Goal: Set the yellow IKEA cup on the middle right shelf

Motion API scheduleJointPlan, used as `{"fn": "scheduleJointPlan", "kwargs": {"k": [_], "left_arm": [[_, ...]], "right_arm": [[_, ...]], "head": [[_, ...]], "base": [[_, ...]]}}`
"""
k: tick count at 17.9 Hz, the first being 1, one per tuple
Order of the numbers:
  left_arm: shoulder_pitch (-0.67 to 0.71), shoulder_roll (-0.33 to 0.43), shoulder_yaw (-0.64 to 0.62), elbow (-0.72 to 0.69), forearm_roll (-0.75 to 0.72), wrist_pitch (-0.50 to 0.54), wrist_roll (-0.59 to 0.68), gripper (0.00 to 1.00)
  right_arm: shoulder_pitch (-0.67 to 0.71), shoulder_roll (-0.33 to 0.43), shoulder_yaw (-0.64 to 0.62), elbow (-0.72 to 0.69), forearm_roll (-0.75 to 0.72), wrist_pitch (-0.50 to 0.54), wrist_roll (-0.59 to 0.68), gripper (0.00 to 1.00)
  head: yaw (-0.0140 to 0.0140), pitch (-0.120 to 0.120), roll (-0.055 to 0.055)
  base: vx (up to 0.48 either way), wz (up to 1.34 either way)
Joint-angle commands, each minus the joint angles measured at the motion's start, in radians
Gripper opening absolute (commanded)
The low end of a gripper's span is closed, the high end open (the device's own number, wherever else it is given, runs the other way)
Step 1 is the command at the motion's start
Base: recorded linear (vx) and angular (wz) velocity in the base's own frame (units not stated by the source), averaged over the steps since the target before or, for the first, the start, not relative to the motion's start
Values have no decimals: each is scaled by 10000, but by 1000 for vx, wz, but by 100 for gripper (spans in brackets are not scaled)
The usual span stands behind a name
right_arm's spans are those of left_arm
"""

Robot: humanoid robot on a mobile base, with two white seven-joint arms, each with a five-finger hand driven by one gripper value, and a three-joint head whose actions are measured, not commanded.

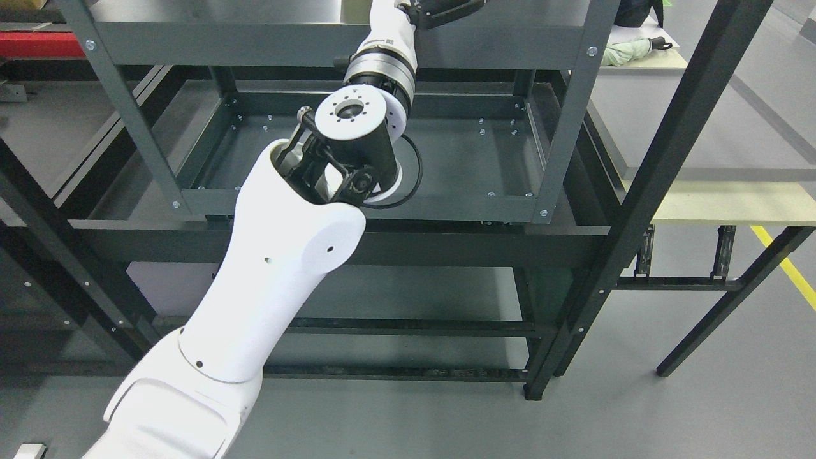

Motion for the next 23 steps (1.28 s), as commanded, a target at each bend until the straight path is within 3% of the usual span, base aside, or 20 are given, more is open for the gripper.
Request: {"fn": "scheduleJointPlan", "kwargs": {"k": [1,6,10,12,15,17,19,21,23], "left_arm": [[1472,174,-1390,-1993,-128,16,34,99],[3128,174,-2177,-1934,-602,-15,3,99],[4970,174,-1505,-1352,-2135,-153,-164,99],[5569,174,-694,-893,-2275,-777,-1019,99],[5985,174,641,-172,-2504,-3151,-3683,99],[6260,174,1469,898,-3710,-4609,-5297,99],[6598,174,2648,1714,-4772,-6038,-5626,99],[6965,174,3663,1748,-4929,-5893,-5611,99],[7182,174,4735,1733,-4960,-4807,-5611,99]], "right_arm": [[105,-175,169,-2,-245,-11,-2147,99],[105,-175,169,-2,-245,-11,-2147,99],[105,-175,169,-2,-245,-11,-2147,99],[105,-175,169,-2,-245,-11,-2147,99],[105,-175,169,-2,-245,-11,-2147,99],[105,-175,169,-2,-245,-11,-2147,99],[105,-175,169,-2,-245,-11,-2147,99],[105,-175,169,-2,-245,-11,-2147,99],[105,-175,169,-2,-245,-11,-2147,99]], "head": [[0,0,0],[0,0,0],[0,0,0],[0,0,0],[0,0,0],[0,0,0],[0,0,0],[0,0,0],[0,0,0]], "base": [[-144,109],[-106,156],[-43,32],[-19,0],[0,0],[0,0],[0,0],[0,0],[0,0]]}}
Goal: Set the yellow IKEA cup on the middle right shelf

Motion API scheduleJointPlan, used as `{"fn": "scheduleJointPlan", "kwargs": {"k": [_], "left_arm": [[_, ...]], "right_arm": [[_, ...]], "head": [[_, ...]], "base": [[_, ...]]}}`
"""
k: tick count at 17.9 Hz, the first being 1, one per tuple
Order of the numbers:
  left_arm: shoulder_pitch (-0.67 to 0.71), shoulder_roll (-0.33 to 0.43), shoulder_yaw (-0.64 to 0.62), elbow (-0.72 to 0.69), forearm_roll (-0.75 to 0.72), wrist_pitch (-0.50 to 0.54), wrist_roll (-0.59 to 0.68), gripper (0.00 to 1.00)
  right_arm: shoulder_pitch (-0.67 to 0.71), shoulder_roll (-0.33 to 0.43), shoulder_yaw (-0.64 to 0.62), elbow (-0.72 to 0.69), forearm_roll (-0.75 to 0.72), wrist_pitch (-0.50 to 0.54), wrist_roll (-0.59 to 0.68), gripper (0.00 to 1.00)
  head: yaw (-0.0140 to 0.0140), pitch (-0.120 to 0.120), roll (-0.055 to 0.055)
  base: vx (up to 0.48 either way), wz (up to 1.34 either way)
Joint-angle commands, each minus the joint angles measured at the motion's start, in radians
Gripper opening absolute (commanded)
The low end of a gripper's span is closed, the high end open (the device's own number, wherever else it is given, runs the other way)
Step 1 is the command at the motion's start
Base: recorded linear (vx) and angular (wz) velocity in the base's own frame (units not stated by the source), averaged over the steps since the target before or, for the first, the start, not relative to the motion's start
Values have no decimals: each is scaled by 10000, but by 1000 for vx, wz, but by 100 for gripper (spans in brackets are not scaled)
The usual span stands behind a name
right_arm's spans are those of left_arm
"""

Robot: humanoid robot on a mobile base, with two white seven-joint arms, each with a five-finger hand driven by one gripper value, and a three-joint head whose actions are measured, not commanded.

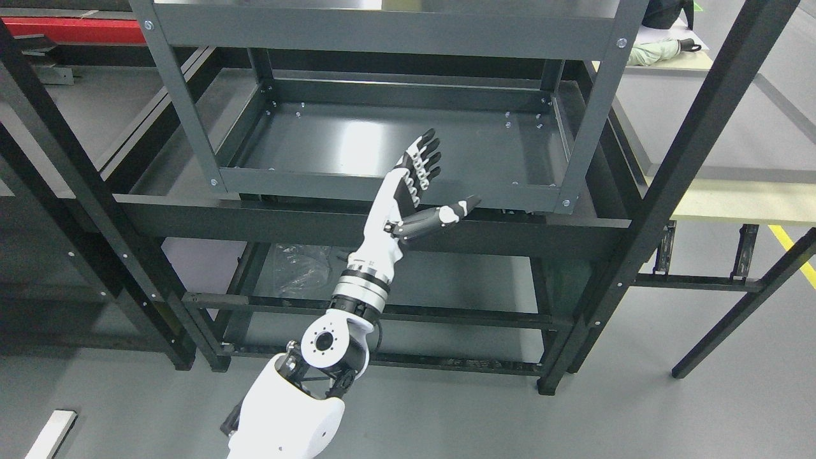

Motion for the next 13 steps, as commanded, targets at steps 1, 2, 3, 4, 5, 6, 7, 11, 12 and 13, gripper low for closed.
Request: {"fn": "scheduleJointPlan", "kwargs": {"k": [1,2,3,4,5,6,7,11,12,13], "left_arm": [[934,175,3863,1409,-935,834,-199,99],[1087,175,4032,1409,-935,805,-214,99],[1210,175,4064,1378,-935,805,-214,99],[1378,175,4095,1363,-935,790,-214,99],[1486,175,4141,1348,-935,683,-214,99],[1518,175,4142,1348,-935,530,-214,99],[1503,175,4172,1332,-935,423,-214,99],[1518,175,4173,1271,-950,391,-214,99],[1503,175,4127,1271,-935,391,-214,99],[1457,175,4096,1271,-935,391,-245,99]], "right_arm": [[108,-175,169,-1,-245,0,-2147,99],[108,-175,169,-1,-245,0,-2147,99],[108,-175,169,-1,-245,0,-2147,99],[108,-175,169,-1,-245,0,-2147,99],[108,-175,169,-1,-245,0,-2147,99],[108,-175,169,14,-245,0,-2147,99],[108,-175,169,-1,-245,0,-2147,99],[108,-175,169,-1,-245,0,-2147,99],[108,-175,169,-1,-245,0,-2147,99],[108,-175,169,-1,-245,0,-2147,99]], "head": [[0,0,0],[0,0,0],[0,0,0],[0,0,0],[0,0,0],[0,0,0],[0,0,0],[0,0,0],[0,0,0],[0,0,0]], "base": [[0,0],[0,0],[0,0],[0,0],[0,0],[0,0],[0,0],[0,0],[18,0],[18,0]]}}
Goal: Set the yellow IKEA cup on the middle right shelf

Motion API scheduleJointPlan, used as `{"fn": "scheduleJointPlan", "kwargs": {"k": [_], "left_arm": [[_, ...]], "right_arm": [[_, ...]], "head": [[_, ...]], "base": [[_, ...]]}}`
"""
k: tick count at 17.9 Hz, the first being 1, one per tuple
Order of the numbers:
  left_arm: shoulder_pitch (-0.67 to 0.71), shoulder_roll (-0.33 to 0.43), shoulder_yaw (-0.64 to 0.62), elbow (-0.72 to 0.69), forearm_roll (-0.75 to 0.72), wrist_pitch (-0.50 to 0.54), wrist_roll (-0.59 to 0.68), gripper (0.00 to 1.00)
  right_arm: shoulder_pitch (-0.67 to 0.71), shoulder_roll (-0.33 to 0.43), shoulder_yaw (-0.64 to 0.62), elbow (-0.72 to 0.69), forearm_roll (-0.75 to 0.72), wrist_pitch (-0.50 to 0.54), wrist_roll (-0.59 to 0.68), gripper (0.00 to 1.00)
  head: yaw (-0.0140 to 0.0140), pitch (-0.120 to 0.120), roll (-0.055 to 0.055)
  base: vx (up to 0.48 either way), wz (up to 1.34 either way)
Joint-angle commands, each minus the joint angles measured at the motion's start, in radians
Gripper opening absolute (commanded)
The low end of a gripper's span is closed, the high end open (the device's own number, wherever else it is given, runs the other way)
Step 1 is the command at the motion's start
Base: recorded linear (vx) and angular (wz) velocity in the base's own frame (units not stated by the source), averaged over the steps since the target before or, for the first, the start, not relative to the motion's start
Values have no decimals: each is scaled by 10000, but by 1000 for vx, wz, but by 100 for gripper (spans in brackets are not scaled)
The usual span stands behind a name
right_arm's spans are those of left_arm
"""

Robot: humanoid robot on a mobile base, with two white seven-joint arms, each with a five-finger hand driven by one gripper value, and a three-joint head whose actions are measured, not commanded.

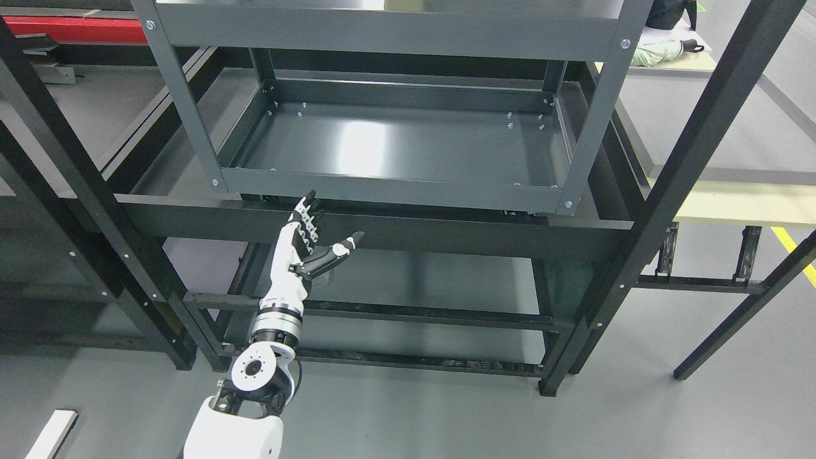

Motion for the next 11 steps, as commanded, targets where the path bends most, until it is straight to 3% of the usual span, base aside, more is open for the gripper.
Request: {"fn": "scheduleJointPlan", "kwargs": {"k": [1,11], "left_arm": [[31,175,1090,300,-60,-39,-76,99],[-246,175,782,300,-60,-39,-92,99]], "right_arm": [[108,-175,168,-1,-246,0,-2147,99],[108,-175,168,-1,-246,0,-2147,99]], "head": [[0,0,0],[0,0,0]], "base": [[0,0],[-3,0]]}}
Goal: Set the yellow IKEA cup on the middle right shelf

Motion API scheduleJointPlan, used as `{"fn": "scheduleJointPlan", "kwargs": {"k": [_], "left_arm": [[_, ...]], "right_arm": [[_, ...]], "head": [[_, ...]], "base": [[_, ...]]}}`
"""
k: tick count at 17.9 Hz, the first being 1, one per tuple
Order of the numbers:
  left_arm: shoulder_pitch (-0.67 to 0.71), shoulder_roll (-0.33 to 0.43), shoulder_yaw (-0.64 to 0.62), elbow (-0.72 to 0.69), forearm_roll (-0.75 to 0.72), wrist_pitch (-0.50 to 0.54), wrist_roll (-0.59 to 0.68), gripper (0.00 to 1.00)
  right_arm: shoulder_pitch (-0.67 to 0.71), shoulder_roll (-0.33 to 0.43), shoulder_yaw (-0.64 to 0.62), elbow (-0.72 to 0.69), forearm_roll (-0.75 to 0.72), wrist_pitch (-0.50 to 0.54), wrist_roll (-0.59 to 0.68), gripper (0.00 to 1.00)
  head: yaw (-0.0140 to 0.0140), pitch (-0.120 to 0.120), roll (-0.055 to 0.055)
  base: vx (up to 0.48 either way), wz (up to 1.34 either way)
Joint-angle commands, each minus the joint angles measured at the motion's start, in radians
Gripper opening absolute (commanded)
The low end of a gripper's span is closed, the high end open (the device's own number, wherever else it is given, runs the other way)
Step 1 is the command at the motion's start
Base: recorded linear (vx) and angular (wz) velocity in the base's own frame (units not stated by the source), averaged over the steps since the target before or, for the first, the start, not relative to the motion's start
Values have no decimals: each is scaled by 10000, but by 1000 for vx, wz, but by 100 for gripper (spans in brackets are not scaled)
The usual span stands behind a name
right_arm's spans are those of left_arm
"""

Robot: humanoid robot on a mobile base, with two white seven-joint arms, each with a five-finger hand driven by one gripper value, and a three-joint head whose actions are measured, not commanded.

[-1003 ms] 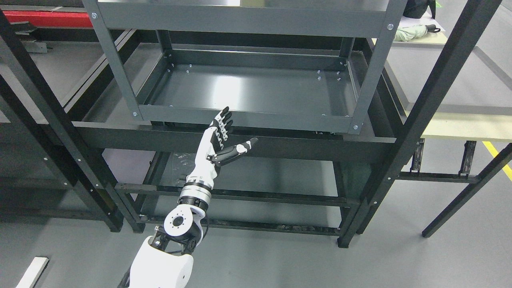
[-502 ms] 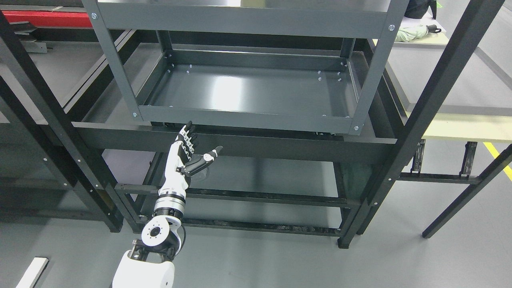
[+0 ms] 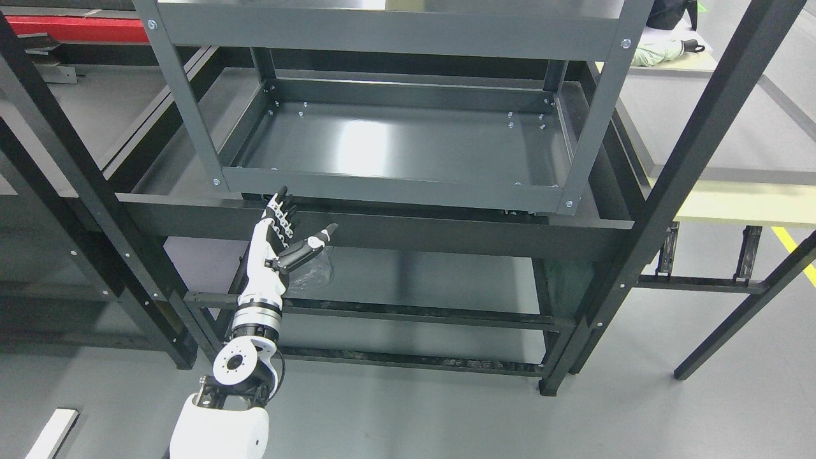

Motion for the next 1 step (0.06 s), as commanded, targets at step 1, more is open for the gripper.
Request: {"fn": "scheduleJointPlan", "kwargs": {"k": [1], "left_arm": [[-49,175,71,100,-7,10,-3,99]], "right_arm": [[107,-175,169,-1,-245,1,-2147,99]], "head": [[0,0,0]], "base": [[0,0]]}}
